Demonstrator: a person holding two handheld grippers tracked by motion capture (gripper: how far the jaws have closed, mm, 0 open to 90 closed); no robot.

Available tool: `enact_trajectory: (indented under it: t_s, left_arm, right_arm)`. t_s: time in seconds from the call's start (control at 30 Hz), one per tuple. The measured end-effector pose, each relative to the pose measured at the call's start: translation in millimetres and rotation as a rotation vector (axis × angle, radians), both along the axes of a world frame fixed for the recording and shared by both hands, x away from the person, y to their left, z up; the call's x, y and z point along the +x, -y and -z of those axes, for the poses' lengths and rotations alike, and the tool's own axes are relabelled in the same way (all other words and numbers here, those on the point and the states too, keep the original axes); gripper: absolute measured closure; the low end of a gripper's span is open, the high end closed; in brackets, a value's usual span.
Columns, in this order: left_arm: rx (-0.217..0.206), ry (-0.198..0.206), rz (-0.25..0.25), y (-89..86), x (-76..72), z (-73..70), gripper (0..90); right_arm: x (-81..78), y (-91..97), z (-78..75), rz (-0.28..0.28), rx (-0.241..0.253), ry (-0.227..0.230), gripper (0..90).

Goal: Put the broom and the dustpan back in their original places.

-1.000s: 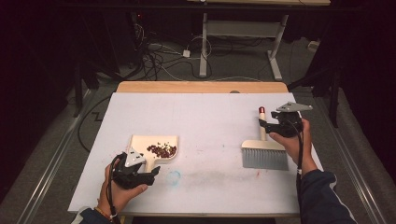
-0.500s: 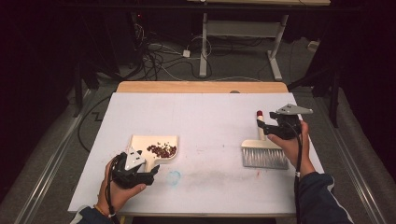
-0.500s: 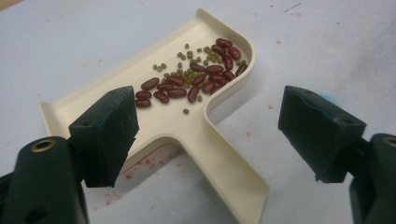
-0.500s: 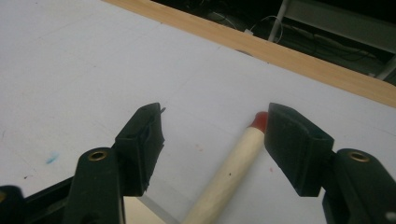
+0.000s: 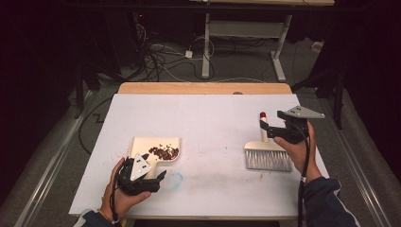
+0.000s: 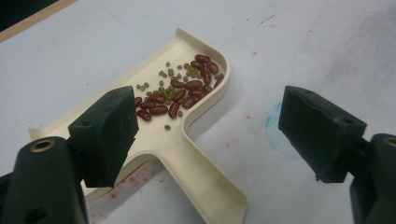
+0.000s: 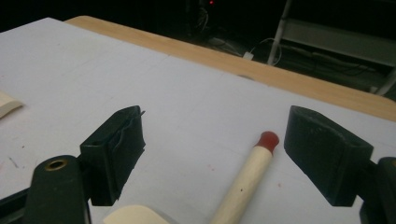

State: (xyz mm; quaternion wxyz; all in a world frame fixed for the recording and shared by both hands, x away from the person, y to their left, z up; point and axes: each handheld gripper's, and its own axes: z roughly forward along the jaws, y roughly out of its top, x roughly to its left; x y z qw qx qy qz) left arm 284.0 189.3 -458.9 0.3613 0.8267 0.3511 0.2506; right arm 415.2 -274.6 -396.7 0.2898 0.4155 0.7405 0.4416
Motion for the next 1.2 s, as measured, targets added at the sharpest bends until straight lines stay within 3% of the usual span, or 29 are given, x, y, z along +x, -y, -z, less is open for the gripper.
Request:
enact_trajectory:
  t_s: [0.17,0.3,0.5,0.93,1.2]
  left_arm:
    - [0.02,-0.009,0.02,2.0,-0.1,1.4,17.3]
    - [0.041,0.01,0.031,3.5,-0.3,1.6,17.3]
    - [0.037,0.012,0.026,2.9,-0.7,1.7,17.3]
    - [0.069,0.02,0.03,4.5,-1.7,2.3,17.3]
    - [0.067,0.021,0.037,4.5,-1.9,2.5,17.3]
  right_arm:
    - [-7.4,-3.6,-5.6,-0.018,0.008,0.036,19.4]
    - [-15.3,-7.1,-9.7,-0.034,0.001,0.062,20.4]
    - [-24.5,-12.5,-12.7,-0.052,-0.023,0.091,20.5]
    - [-42.6,-20.4,-14.6,-0.084,-0.055,0.104,20.5]
    - [-53.1,-21.4,-16.8,-0.116,-0.057,0.112,20.6]
